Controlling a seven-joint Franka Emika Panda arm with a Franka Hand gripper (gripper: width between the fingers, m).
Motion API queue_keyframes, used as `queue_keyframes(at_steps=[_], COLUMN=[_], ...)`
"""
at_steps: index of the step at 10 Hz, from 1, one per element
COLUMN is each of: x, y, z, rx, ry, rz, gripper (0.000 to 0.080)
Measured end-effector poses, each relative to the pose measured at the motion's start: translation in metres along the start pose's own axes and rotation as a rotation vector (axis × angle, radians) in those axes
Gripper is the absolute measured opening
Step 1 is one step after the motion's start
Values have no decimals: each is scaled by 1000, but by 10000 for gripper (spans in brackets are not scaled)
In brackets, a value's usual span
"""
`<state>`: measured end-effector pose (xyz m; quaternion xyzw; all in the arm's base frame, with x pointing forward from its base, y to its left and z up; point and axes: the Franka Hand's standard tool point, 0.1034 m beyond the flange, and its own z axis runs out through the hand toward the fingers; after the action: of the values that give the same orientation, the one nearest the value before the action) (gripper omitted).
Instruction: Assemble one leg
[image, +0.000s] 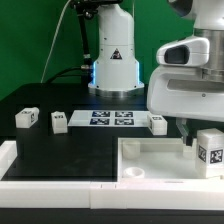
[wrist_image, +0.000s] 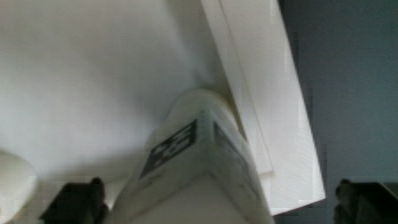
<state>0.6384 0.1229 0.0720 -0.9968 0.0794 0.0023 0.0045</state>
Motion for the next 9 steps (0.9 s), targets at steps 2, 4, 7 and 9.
queue_keyframes(at_steps=[2,4,7,9], x=[-1,0,-1,0], y=[-3,-4,-3,-1], z=[0,-3,-1,-1], rx=[0,0,-1,-4], ry=[1,4,2,1], rz=[-169,-239,-188,-163], gripper=[648,648,378,291])
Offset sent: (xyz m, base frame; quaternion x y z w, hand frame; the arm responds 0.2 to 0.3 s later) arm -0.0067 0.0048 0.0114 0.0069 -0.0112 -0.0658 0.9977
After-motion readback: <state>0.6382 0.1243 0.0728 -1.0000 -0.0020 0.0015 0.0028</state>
